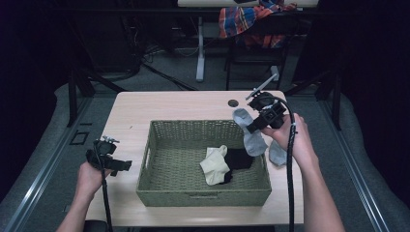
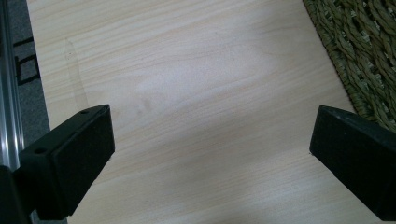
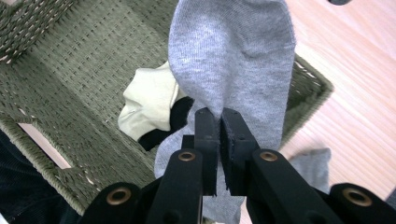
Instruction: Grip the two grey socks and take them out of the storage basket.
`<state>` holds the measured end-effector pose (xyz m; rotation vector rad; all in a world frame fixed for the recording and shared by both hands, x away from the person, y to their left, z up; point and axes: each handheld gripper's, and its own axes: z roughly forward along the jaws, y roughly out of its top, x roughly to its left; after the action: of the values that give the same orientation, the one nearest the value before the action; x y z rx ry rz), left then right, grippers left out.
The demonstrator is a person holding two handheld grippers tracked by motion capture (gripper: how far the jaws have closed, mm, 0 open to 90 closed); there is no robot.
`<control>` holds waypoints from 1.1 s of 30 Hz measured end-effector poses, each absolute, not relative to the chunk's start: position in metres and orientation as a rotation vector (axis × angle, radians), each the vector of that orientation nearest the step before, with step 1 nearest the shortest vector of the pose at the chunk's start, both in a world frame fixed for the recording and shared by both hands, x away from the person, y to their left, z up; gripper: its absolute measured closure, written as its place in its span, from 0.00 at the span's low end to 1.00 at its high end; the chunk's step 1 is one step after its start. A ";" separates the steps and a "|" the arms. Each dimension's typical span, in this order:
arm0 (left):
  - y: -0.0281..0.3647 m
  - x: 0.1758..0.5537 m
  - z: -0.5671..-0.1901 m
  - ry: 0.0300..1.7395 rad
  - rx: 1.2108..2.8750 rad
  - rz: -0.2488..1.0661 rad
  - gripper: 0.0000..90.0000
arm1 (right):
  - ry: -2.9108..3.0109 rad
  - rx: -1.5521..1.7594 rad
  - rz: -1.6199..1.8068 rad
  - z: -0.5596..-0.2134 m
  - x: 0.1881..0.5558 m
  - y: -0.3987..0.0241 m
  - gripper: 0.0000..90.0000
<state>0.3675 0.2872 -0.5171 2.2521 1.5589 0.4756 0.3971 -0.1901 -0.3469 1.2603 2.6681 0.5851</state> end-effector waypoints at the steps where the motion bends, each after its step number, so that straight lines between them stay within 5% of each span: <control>1: 0.287 0.367 -0.517 1.559 2.252 0.475 0.00 | 2.657 1.269 0.591 -0.346 0.396 -0.193 0.96; 33: 0.288 0.367 -0.516 1.559 2.250 0.479 0.00 | 2.476 1.567 0.536 -0.360 0.410 -0.283 0.96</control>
<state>0.3675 0.2876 -0.5164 2.2500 1.5589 0.4793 0.4099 -0.2826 -0.3595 1.5673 2.4760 0.5362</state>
